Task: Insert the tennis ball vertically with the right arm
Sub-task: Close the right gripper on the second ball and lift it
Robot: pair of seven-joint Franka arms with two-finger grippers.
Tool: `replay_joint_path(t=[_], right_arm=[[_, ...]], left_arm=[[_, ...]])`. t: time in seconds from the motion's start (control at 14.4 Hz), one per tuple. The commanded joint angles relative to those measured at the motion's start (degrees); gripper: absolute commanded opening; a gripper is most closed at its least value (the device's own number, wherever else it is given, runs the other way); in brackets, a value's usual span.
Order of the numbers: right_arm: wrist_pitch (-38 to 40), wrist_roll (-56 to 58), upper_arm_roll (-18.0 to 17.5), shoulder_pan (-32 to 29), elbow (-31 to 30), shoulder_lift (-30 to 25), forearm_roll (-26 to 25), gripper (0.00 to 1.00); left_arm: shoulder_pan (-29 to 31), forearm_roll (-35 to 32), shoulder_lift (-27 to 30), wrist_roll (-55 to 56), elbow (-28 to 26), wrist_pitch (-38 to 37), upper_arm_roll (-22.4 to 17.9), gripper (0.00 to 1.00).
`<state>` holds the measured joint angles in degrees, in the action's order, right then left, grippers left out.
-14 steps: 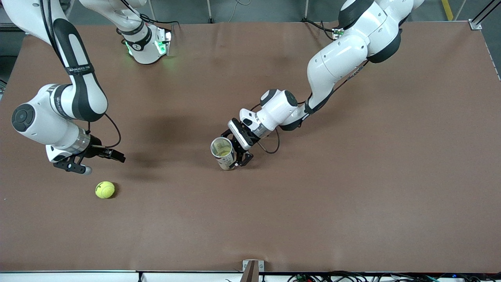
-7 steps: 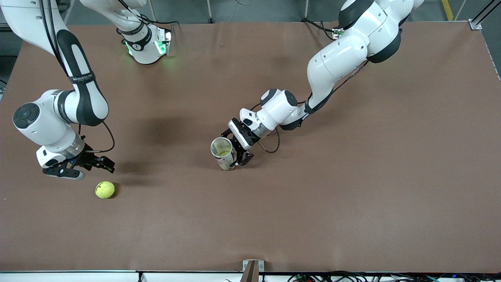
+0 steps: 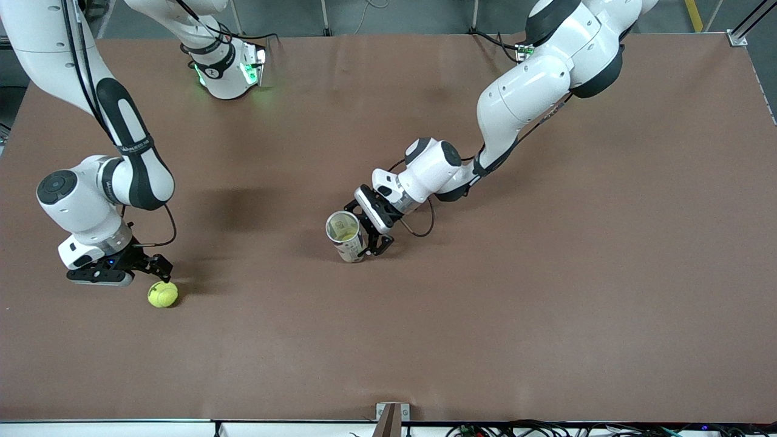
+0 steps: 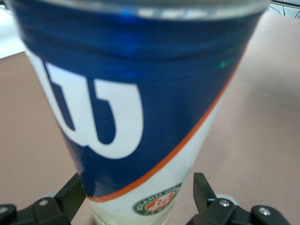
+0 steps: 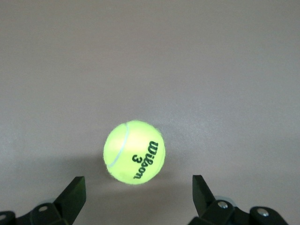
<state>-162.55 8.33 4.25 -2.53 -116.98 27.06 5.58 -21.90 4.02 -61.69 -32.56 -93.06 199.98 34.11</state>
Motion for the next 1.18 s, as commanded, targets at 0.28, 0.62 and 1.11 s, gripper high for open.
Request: replay_joint_path(t=[0.28, 0.62, 1.11], right_arm=[[-5.32, 0.46, -1.26, -0.81, 3.77, 5.98, 0.22, 1.0], [-7.17, 0.2, -2.22, -0.99, 4.13, 8.27, 0.49, 1.0], [-6.99, 0.11, -2.4, -0.99, 4.48, 8.36, 1.19, 0.92]], left_arm=[[3.0, 0.81, 4.03, 0.48, -3.53, -4.68, 0.08, 1.0], [3.18, 0.72, 4.03, 0.48, -3.61, -5.39, 0.08, 1.0], [2.13, 0.46, 3.95, 0.48, -3.26, -5.3, 0.08, 1.0]])
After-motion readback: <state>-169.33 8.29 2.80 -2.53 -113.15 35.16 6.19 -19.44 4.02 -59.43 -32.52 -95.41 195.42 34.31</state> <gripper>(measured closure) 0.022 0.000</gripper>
